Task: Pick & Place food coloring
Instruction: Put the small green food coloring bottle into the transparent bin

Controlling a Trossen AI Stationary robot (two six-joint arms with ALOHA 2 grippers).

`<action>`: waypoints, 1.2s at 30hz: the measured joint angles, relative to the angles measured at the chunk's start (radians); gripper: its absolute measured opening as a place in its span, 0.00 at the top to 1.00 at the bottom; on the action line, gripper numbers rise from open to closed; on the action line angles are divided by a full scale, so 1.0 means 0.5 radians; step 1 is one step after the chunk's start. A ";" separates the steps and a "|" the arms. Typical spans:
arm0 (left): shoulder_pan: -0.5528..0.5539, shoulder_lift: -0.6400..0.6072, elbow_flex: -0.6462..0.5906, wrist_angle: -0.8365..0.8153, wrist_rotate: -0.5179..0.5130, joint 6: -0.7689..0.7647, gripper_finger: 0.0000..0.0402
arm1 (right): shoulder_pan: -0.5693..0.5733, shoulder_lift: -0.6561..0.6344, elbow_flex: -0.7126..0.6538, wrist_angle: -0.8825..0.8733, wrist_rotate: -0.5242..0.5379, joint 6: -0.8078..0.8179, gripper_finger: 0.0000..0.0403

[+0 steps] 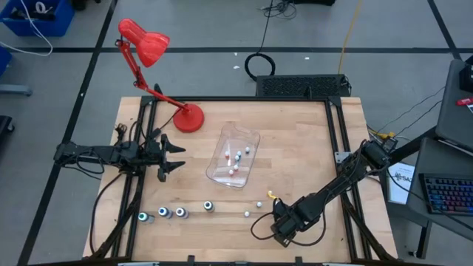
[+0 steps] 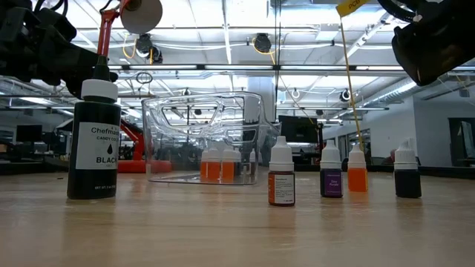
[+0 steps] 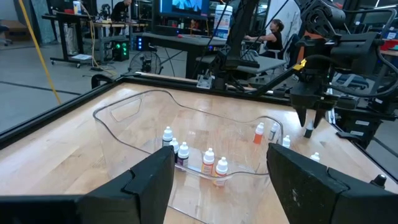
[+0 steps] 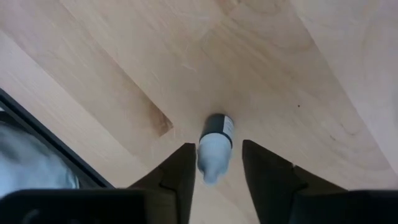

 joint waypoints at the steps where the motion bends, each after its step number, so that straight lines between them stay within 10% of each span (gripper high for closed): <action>1: -0.001 0.000 0.000 0.000 0.000 0.000 0.37 | 0.000 0.000 0.000 0.000 0.000 -0.002 0.74; 11: 0.000 0.000 -0.001 0.000 0.000 0.000 0.37 | 0.000 -0.002 0.001 0.000 0.033 -0.224 0.90; 22: -0.001 0.000 0.000 0.000 0.000 0.000 0.37 | -0.116 -0.427 0.001 -0.122 0.575 -0.635 0.90; 27: -0.001 0.000 0.000 0.000 0.000 0.000 0.37 | -0.424 -0.698 0.056 -0.122 0.859 -1.117 0.90; 36: 0.000 0.000 -0.001 0.000 0.000 0.000 0.37 | -1.214 -0.622 0.565 -0.149 0.609 -2.054 0.90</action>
